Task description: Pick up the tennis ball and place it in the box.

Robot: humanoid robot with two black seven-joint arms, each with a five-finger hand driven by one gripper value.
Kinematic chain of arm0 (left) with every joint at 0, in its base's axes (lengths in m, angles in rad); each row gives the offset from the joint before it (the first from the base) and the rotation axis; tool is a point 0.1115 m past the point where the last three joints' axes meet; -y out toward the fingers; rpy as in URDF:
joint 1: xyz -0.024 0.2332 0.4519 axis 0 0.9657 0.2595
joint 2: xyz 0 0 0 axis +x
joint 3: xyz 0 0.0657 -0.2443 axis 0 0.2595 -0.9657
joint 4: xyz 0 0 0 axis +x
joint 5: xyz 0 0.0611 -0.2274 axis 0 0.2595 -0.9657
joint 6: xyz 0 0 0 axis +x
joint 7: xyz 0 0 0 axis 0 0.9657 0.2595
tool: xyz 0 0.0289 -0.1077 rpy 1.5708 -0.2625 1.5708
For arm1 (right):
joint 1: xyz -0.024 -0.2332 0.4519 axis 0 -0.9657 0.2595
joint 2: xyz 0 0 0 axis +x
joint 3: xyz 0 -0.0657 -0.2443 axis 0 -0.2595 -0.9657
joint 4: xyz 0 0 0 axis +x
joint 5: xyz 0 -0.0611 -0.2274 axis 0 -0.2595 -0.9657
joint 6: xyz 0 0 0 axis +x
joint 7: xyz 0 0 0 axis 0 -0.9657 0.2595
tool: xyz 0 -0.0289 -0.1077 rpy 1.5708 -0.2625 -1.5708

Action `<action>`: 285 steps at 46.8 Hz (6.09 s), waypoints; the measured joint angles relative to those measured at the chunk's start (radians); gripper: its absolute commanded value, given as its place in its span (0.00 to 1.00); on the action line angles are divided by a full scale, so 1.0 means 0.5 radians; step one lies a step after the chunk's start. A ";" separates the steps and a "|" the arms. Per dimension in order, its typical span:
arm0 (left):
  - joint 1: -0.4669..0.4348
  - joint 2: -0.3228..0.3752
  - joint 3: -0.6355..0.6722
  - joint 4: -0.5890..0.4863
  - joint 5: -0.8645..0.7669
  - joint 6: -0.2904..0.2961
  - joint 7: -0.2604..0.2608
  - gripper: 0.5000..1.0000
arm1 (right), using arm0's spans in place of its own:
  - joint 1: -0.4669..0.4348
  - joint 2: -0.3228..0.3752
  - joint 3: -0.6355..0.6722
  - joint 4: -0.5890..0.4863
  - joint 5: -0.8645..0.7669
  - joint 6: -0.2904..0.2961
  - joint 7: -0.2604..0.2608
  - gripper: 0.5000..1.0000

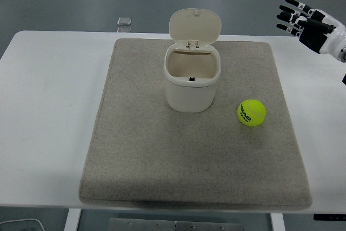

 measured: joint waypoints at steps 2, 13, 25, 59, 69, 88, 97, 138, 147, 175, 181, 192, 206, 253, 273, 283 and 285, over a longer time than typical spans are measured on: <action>0.001 0.000 0.000 0.000 0.000 0.000 0.000 0.98 | 0.004 0.000 0.002 0.001 0.000 -0.001 0.000 0.84; 0.001 0.000 0.000 0.000 0.000 0.000 0.000 0.98 | 0.009 -0.011 0.000 0.004 -0.003 0.003 0.000 0.84; -0.001 0.000 0.000 0.000 0.000 0.000 0.000 0.98 | 0.004 -0.036 0.004 0.010 -0.017 0.014 0.003 0.84; 0.001 0.000 0.000 0.000 -0.001 0.000 0.000 0.98 | 0.001 -0.239 0.000 0.368 -1.109 0.183 0.386 0.83; 0.000 0.000 0.000 0.000 -0.001 0.000 0.000 0.98 | -0.015 -0.310 -0.022 0.520 -1.547 0.202 0.537 0.83; 0.000 0.000 0.000 0.000 0.000 0.000 0.000 0.98 | -0.170 -0.550 -0.021 0.853 -2.338 0.310 0.775 0.83; 0.000 0.000 0.000 0.000 0.000 0.000 0.000 0.98 | -0.241 -0.619 -0.026 1.077 -2.487 0.307 0.777 0.83; 0.001 0.000 0.000 0.000 0.000 0.000 0.000 0.98 | -0.423 -0.532 -0.234 1.119 -2.678 -0.125 0.773 0.77; -0.001 0.000 0.000 0.000 0.000 0.000 0.000 0.98 | -0.430 -0.494 -0.232 1.104 -2.681 -0.130 0.773 0.73; 0.000 0.000 0.000 0.000 0.000 0.000 0.000 0.98 | -0.430 -0.436 -0.244 1.046 -2.700 -0.127 0.777 0.23; 0.000 0.000 0.000 0.000 0.000 0.000 0.000 0.98 | -0.424 -0.442 -0.221 1.046 -2.699 -0.114 0.815 0.00; 0.001 0.000 0.000 0.000 0.000 0.000 0.000 0.98 | -0.382 -0.466 -0.199 1.050 -2.684 -0.092 0.990 0.00; 0.001 0.000 0.000 0.000 0.000 0.000 0.000 0.98 | -0.259 -0.500 0.110 1.084 -2.681 0.172 1.180 0.00; 0.001 0.000 0.000 0.000 -0.001 0.000 0.000 0.98 | -0.020 0.093 0.211 1.027 -2.691 0.143 0.749 0.00; 0.000 0.000 0.000 0.000 -0.001 0.000 0.000 0.98 | -0.047 0.098 0.201 1.007 -2.685 0.072 0.745 0.73; 0.001 0.000 0.000 0.000 0.000 0.000 0.000 0.98 | -0.067 0.117 0.198 0.994 -2.689 0.042 0.746 0.80; 0.001 0.000 0.000 0.000 0.000 0.000 0.000 0.98 | -0.067 0.126 0.196 0.989 -2.687 0.042 0.746 0.80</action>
